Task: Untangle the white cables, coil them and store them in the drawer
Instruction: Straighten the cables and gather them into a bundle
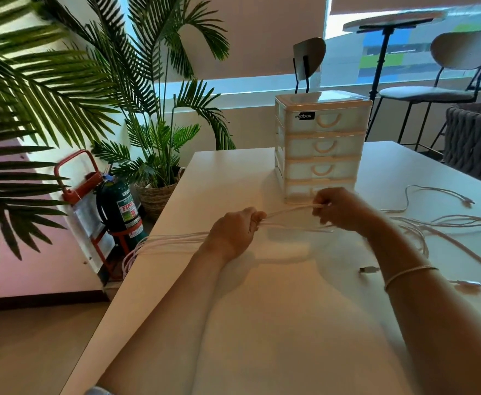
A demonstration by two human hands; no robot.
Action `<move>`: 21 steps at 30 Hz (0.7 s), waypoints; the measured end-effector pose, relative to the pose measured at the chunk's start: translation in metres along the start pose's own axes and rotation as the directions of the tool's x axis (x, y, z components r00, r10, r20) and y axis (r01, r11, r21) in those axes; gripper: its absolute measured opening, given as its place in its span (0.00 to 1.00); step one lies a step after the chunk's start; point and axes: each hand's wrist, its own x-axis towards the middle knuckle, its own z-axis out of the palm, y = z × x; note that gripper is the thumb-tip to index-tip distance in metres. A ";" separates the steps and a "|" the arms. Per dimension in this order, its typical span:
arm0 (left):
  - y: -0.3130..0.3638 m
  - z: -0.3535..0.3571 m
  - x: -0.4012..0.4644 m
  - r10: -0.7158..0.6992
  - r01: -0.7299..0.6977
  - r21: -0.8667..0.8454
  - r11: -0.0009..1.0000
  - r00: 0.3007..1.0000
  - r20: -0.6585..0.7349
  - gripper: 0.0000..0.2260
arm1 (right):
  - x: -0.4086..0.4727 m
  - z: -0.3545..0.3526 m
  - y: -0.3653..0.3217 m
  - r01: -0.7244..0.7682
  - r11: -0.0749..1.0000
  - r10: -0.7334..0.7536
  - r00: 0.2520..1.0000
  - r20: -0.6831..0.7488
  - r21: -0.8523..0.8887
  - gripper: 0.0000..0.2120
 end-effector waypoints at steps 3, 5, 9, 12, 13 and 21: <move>-0.004 -0.002 0.000 -0.019 0.020 0.013 1.000 0.999 -0.028 0.12 | 0.003 -0.019 0.020 -0.154 0.984 0.118 0.943 -0.310 -0.093 0.09; -0.007 -0.002 0.001 -0.029 0.029 0.017 0.999 0.999 -0.026 0.12 | 0.002 -0.025 0.025 -0.257 0.955 0.170 0.885 -0.434 -0.150 0.10; -0.011 -0.002 0.001 -0.052 0.052 0.010 0.999 0.998 -0.026 0.11 | -0.003 -0.021 0.021 -0.122 0.940 0.085 0.988 -0.128 -0.318 0.14; -0.009 -0.001 0.001 -0.051 0.051 0.002 0.999 0.999 0.001 0.12 | -0.011 -0.013 -0.006 0.092 0.991 -0.102 0.990 0.100 0.101 0.13; -0.007 -0.001 0.001 -0.045 0.045 0.001 0.999 0.999 0.011 0.12 | -0.010 -0.006 -0.015 0.127 0.977 -0.145 0.985 0.097 0.170 0.10; -0.004 0.002 0.001 -0.022 0.021 0.054 0.998 1.000 0.016 0.13 | -0.001 0.030 -0.032 0.083 0.994 -0.102 0.951 0.293 0.077 0.08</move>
